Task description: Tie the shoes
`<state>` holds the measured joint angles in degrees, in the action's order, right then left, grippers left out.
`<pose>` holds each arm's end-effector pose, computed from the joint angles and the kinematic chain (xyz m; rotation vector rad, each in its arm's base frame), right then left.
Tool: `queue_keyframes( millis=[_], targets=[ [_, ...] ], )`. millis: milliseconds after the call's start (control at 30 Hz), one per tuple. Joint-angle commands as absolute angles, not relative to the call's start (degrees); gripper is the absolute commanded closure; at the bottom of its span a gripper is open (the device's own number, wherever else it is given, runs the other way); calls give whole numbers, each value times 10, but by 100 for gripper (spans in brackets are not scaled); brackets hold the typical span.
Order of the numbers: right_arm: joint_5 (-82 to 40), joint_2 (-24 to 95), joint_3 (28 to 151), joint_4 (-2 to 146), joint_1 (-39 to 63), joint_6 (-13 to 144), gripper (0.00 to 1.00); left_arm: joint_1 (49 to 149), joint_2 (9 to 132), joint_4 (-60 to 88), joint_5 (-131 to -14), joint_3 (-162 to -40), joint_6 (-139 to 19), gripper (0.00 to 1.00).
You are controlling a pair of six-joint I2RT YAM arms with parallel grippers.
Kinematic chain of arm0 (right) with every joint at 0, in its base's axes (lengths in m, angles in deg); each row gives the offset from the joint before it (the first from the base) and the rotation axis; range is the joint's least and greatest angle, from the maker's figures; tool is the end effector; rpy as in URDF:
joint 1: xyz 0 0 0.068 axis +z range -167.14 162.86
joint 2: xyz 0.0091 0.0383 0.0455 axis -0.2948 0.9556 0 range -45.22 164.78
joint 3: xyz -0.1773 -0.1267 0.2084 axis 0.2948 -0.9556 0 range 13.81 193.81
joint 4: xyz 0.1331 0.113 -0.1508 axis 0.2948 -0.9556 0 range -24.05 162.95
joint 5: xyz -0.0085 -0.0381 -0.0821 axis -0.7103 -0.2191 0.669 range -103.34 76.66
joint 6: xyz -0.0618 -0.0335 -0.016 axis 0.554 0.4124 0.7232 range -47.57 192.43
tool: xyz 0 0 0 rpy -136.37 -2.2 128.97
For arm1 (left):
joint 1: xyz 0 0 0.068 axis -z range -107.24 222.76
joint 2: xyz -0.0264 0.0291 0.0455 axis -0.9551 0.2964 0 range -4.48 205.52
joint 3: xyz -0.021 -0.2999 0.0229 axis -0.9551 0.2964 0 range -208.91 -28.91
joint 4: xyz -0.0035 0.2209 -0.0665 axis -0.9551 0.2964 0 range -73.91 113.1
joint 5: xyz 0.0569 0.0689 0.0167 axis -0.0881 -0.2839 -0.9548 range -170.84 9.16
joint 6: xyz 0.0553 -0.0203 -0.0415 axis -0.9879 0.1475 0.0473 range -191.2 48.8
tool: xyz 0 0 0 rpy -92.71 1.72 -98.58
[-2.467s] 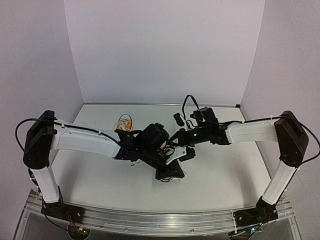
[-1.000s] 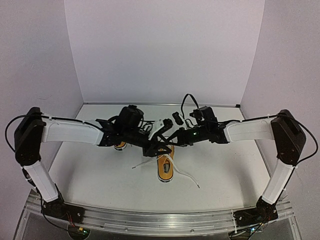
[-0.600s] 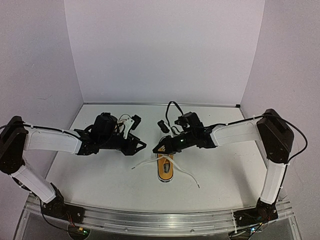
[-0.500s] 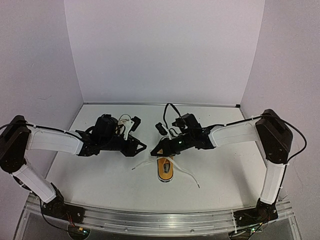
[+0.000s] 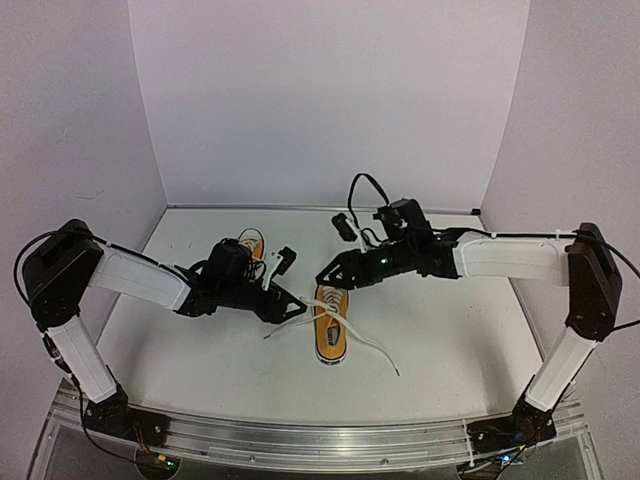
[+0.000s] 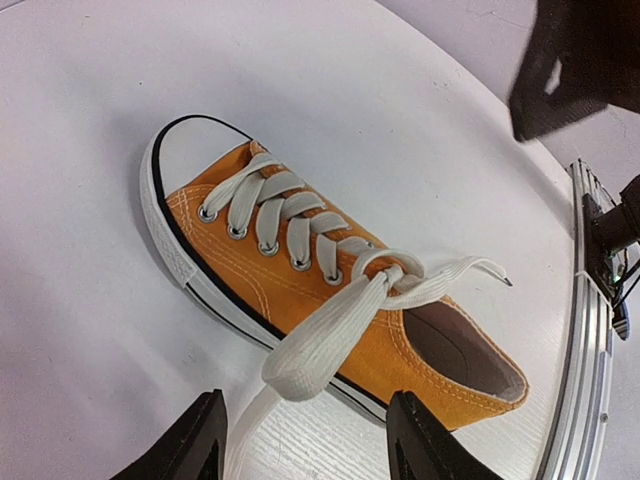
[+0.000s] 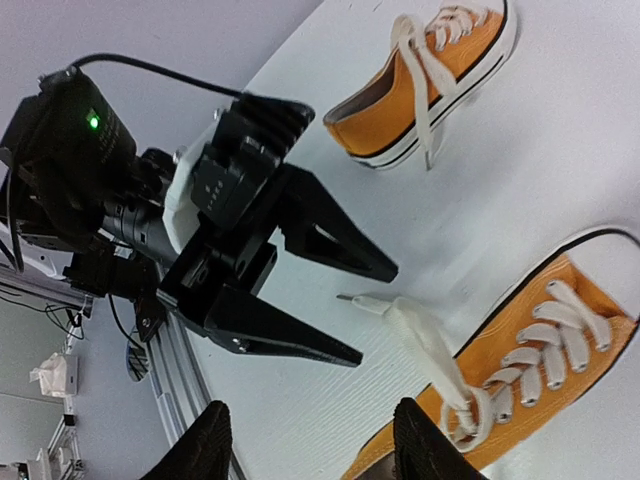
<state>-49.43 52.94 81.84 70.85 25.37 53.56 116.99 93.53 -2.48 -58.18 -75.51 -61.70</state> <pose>0.2552 0.2816 0.2845 -0.8602 2.1282 1.2691 0.2335 -0.2595 0.2061 0.9024 2.0653 -0.9521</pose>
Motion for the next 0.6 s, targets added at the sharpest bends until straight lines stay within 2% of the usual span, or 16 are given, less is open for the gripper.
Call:
queue_keyframes(
  millis=[0, 300, 567],
  targets=[
    [-462, 554, 827, 666, 227, 581, 55, 1163, 961, -74, -549, -794, -611, 44],
    [-486, 622, 869, 653, 228, 603, 68, 1157, 998, -115, -515, -806, -593, 50],
    [-484, 642, 870, 646, 228, 613, 72, 1153, 1004, -123, -502, -807, -592, 61]
  ],
)
